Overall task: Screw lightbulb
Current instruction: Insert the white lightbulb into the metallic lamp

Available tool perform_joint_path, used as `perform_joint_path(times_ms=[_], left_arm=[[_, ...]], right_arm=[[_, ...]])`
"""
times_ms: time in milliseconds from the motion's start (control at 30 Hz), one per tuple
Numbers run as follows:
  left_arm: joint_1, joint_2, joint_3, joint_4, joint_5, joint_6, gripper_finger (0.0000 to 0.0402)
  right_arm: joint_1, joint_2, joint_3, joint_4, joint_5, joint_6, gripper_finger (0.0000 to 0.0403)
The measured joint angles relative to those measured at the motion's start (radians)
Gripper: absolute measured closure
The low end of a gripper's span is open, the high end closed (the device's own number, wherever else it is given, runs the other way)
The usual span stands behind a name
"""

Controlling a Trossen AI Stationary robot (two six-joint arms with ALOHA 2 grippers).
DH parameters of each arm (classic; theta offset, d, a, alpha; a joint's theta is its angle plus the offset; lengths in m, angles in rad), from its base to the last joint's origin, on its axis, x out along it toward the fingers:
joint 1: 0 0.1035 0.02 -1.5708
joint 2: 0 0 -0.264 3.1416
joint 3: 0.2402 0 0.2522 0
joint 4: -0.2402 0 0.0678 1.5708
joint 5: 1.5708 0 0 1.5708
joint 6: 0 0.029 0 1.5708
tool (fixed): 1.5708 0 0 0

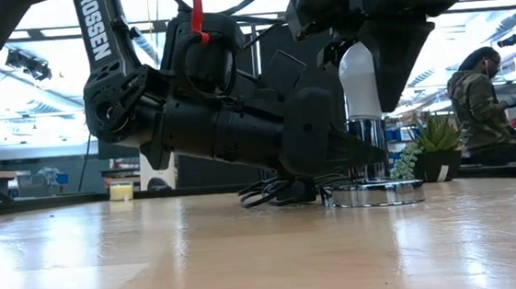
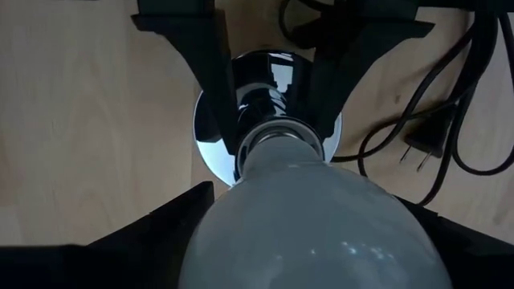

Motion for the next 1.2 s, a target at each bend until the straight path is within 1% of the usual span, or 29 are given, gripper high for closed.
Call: perform_joint_path(times_ms=[167, 300, 367, 567, 633, 700, 867, 1067, 1200], left_arm=[[0.0, 0.0, 0.0, 0.0, -0.002, 0.005, 0.0203], [0.0, 0.0, 0.0, 0.0, -0.003, 0.004, 0.0203], [0.0, 0.0, 0.0, -0.002, -0.003, 0.006, 0.0203], [0.0, 0.0, 0.002, -0.009, -0.002, 0.027, 0.0203], [0.0, 0.0, 0.002, -0.01, -0.002, 0.027, 0.0203], [0.0, 0.0, 0.002, -0.011, -0.002, 0.027, 0.0203], [0.0, 0.0, 0.002, -0.014, -0.002, 0.027, 0.0203], [0.0, -0.001, 0.002, -0.016, -0.006, 0.027, 0.0203], [-0.001, -0.001, 0.002, -0.015, -0.008, 0.03, 0.0203]], right_arm=[[0.0, 0.0, -0.001, 0.004, 0.005, 0.0, 0.0098], [0.0, 0.001, -0.002, 0.003, 0.054, -0.031, 0.0098], [0.001, 0.002, -0.002, -0.001, 0.064, -0.079, 0.0098], [0.011, 0.002, -0.002, 0.003, 0.072, -0.311, 0.0098], [0.011, 0.003, -0.002, 0.002, 0.072, -0.347, 0.0098], [0.01, 0.003, -0.003, 0.002, 0.071, -0.344, 0.0098], [-0.01, 0.003, -0.003, 0.004, 0.034, -0.145, 0.0101], [-0.023, 0.003, -0.003, 0.016, 0.006, 0.19, 0.012], [-0.027, 0.003, -0.003, 0.037, -0.02, 0.367, 0.013]])
